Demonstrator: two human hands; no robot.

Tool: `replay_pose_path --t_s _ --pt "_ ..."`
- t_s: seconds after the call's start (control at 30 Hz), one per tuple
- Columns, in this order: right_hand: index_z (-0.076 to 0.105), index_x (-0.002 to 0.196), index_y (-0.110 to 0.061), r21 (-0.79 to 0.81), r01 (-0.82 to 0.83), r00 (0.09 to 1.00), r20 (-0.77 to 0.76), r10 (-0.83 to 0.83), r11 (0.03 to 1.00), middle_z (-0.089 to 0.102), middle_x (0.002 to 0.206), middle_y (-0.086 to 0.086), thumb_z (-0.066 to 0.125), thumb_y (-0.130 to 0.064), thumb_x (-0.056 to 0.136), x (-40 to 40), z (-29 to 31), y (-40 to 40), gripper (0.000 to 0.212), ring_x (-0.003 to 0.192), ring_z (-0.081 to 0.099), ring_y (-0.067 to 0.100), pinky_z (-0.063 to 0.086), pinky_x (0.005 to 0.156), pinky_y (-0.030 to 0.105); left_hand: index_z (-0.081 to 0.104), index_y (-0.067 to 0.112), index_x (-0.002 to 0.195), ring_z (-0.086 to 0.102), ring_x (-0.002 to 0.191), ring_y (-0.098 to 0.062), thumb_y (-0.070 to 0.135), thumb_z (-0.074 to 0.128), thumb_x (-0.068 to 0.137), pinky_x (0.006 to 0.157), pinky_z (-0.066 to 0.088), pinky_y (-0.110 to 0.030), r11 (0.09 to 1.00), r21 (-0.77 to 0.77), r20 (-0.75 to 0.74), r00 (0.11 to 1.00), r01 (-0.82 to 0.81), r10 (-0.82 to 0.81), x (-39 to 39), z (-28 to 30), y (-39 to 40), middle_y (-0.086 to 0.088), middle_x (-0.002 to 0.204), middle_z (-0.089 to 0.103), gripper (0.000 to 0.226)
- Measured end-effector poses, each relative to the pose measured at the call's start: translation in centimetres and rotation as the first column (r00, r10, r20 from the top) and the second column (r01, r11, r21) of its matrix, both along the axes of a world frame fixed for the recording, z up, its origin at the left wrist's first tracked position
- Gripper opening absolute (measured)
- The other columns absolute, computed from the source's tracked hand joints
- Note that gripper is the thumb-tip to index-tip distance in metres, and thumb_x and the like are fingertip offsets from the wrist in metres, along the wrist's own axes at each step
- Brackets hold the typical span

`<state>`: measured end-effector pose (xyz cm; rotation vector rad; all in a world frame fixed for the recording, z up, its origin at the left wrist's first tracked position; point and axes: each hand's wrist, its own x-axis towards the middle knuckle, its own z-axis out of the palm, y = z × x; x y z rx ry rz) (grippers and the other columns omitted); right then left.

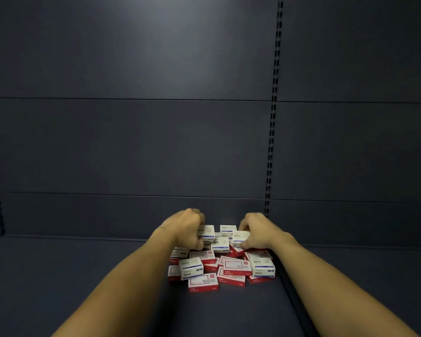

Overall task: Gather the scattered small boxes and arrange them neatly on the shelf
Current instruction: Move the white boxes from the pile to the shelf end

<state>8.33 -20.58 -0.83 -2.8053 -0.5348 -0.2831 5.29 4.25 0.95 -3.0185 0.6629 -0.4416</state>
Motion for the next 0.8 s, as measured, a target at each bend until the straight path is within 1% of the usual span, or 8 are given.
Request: replay_pose_path --t_s 0.1,0.17,0.23,0.43,0.53,0.57,0.7,0.8 --pt "0.069 0.097 -0.026 0.014 -0.031 0.993 0.116 0.029 0.999 0.053 0.103 -0.013 0.084 -0.043 0.07 -0.7 0.7 -0.8 0.035 0.098 0.052 0.007 0.051 0.085 0.029 0.062 0.018 0.106 0.059 0.086 -0.016 0.043 0.069 0.074 0.071 0.055 -0.032 0.999 0.018 0.051 0.998 0.03 -0.03 0.2 0.6 -0.5 0.004 0.103 0.058 0.041" --pt "0.067 0.103 -0.025 0.025 -0.023 0.987 0.159 0.019 0.999 0.053 0.105 -0.012 0.082 -0.036 0.073 -1.1 1.3 -1.5 0.036 0.101 0.051 0.008 0.049 0.087 0.027 0.062 0.017 0.106 0.057 0.083 -0.015 0.044 0.067 0.076 0.065 0.049 -0.029 0.999 0.011 0.083 0.995 0.051 -0.052 0.4 0.9 -1.1 0.004 0.102 0.058 0.041" --pt "0.065 0.108 -0.025 0.032 -0.001 0.983 0.181 -0.004 0.999 0.053 0.106 -0.012 0.082 -0.031 0.074 -1.7 1.7 -2.2 0.038 0.103 0.05 0.007 0.049 0.088 0.028 0.061 0.018 0.107 0.055 0.082 -0.015 0.043 0.066 0.077 0.064 0.045 -0.027 0.997 0.001 0.117 0.99 0.074 -0.074 0.7 1.0 -1.9 0.005 0.102 0.056 0.039" --pt "0.062 0.111 -0.024 0.008 0.07 0.961 0.268 -0.07 0.997 0.051 0.107 -0.012 0.077 -0.028 0.077 -3.6 1.3 -5.1 0.038 0.101 0.045 0.007 0.045 0.087 0.024 0.06 0.018 0.121 0.058 0.094 -0.017 0.039 0.063 0.083 0.077 0.051 -0.03 0.984 -0.014 0.164 0.971 0.18 -0.176 2.3 0.5 -5.3 0.002 0.115 0.058 0.044" --pt "0.062 0.113 -0.022 -0.005 0.13 0.949 0.291 -0.123 0.992 0.051 0.107 -0.01 0.075 -0.027 0.078 -4.9 0.9 -7.4 0.037 0.101 0.045 0.008 0.046 0.087 0.025 0.056 0.017 0.134 0.059 0.101 -0.019 0.042 0.062 0.083 0.084 0.052 -0.032 0.972 -0.019 0.183 0.957 0.234 -0.227 3.2 0.1 -7.3 0.001 0.12 0.058 0.057" --pt "0.062 0.113 -0.022 -0.004 0.155 0.944 0.294 -0.147 0.988 0.051 0.107 -0.009 0.074 -0.027 0.078 -5.4 0.7 -8.3 0.037 0.101 0.045 0.008 0.046 0.087 0.025 0.056 0.017 0.135 0.059 0.1 -0.019 0.042 0.062 0.083 0.083 0.052 -0.031 0.967 -0.017 0.187 0.951 0.255 -0.247 3.4 0.0 -8.1 0.002 0.119 0.058 0.057" --pt "0.063 0.113 -0.018 0.013 0.256 0.919 0.306 -0.248 0.967 0.049 0.109 -0.008 0.071 -0.025 0.077 -7.4 0.3 -11.9 0.037 0.101 0.043 0.008 0.044 0.087 0.023 0.064 0.02 0.12 0.058 0.092 -0.018 0.04 0.06 0.082 0.074 0.049 -0.029 0.938 -0.048 0.209 0.921 0.344 -0.327 3.7 -0.4 -11.7 0.005 0.109 0.056 0.043" --pt "0.062 0.115 -0.018 0.002 0.332 0.899 0.3 -0.318 0.943 0.048 0.108 -0.008 0.071 -0.028 0.078 -9.1 0.2 -14.4 0.039 0.099 0.04 0.007 0.043 0.086 0.022 0.063 0.018 0.122 0.059 0.098 -0.02 0.035 0.061 0.083 0.079 0.051 -0.031 0.909 -0.076 0.196 0.9 0.41 -0.39 3.5 -0.5 -14.7 0.003 0.113 0.056 0.043"
